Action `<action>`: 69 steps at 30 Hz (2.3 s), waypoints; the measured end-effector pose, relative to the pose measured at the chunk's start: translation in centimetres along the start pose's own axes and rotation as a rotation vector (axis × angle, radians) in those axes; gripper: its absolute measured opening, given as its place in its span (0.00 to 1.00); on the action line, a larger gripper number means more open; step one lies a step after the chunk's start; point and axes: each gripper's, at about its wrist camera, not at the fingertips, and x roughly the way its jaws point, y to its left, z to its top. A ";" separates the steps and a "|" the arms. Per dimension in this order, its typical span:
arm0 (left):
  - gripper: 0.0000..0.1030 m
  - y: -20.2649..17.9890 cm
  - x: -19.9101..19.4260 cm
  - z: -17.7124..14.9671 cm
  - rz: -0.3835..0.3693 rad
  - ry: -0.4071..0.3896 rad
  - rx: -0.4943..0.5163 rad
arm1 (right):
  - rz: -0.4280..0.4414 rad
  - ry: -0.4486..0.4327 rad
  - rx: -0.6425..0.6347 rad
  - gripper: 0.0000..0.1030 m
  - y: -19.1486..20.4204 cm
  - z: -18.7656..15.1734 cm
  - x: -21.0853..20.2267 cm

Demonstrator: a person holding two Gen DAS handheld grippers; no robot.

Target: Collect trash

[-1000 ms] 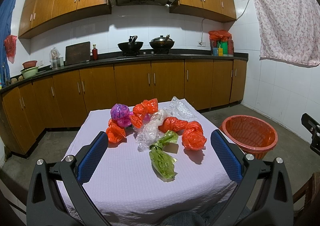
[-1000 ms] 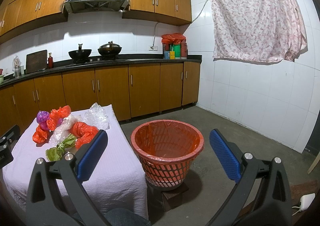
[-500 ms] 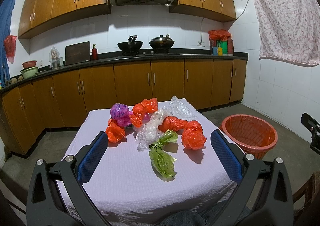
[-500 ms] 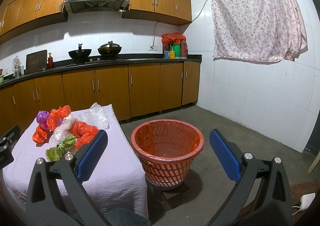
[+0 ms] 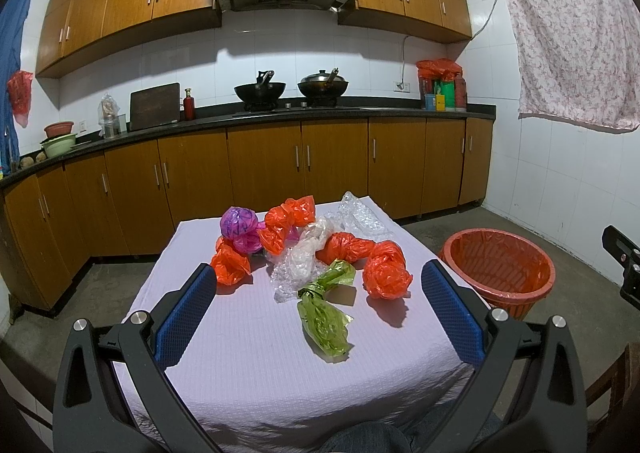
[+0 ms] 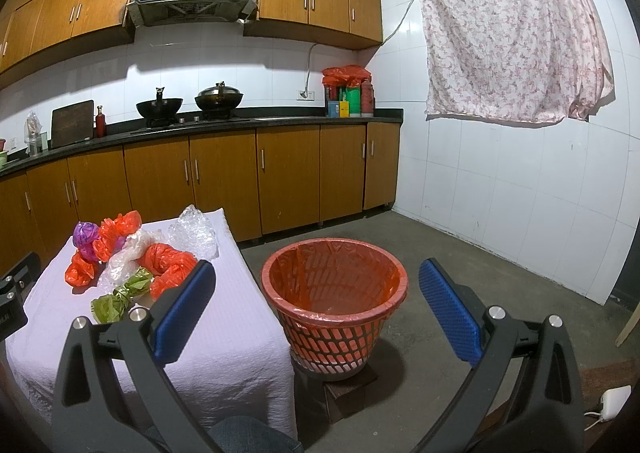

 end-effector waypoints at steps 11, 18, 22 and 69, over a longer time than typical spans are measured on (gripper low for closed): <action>0.98 0.1 0.1 -0.1 0.005 0.006 0.000 | 0.001 0.002 0.001 0.96 0.1 -0.1 0.1; 0.98 1.9 1.4 -1.5 0.041 0.061 -0.027 | 0.052 0.027 0.006 0.96 0.8 -0.3 1.1; 0.98 4.6 2.9 -2.6 0.070 0.115 -0.071 | 0.118 0.060 0.013 0.96 2.2 -0.4 2.9; 0.65 2.1 19.5 -5.9 -0.036 0.409 -0.011 | 0.428 0.431 -0.120 0.12 13.4 -5.4 21.4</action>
